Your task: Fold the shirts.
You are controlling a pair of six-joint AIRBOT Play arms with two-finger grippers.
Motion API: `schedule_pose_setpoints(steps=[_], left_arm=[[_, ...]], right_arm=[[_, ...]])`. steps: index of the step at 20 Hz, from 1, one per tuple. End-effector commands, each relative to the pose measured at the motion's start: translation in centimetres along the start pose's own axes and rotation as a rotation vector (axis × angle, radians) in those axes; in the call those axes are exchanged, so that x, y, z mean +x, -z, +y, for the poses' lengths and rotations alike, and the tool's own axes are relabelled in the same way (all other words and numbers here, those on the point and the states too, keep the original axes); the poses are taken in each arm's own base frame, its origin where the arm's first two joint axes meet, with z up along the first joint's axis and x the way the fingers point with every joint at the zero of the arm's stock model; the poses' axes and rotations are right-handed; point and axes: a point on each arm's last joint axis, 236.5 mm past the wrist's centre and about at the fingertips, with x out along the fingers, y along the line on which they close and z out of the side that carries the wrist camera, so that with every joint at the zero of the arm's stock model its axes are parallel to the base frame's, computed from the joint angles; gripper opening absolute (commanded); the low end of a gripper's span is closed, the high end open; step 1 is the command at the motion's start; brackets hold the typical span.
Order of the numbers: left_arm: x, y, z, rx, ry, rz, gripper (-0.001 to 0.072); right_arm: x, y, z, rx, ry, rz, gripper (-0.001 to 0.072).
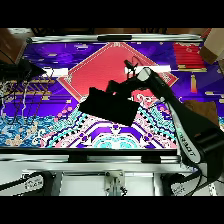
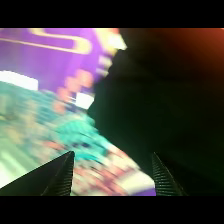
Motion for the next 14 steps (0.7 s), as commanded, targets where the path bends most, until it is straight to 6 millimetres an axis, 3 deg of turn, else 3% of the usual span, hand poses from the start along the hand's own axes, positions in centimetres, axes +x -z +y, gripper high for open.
schedule_pose_setpoints(steps=[1,2,3,5,6,10,14], left_arm=[[0.3,1.2,0.7,0.009,-0.002,0.029,0.0033],[0.5,1.4,0.9,0.006,-0.002,0.034,0.0033],[0.6,1.6,1.0,0.011,-0.002,0.038,0.0033],[0.8,1.9,1.3,0.020,-0.003,0.045,0.0033],[0.9,2.0,1.3,0.029,-0.002,0.048,0.0033],[0.9,2.0,1.3,0.048,-0.001,0.048,0.0032],[0.9,2.0,1.3,0.048,-0.001,0.048,0.0033]], right_arm=[[-8.6,3.1,-13.3,0.032,0.498,0.170,0.0606],[-10.5,4.8,-16.3,0.079,0.581,0.243,0.0606],[-10.8,6.3,-17.9,0.138,0.581,0.295,0.0606],[-8.6,8.8,-18.3,0.249,0.458,0.345,0.0608],[-6.8,9.2,-17.8,0.279,0.384,0.331,0.0678],[-1.1,8.2,-16.4,0.288,0.239,0.211,0.0678],[2.6,6.4,-14.7,0.320,0.123,0.137,0.0675]])
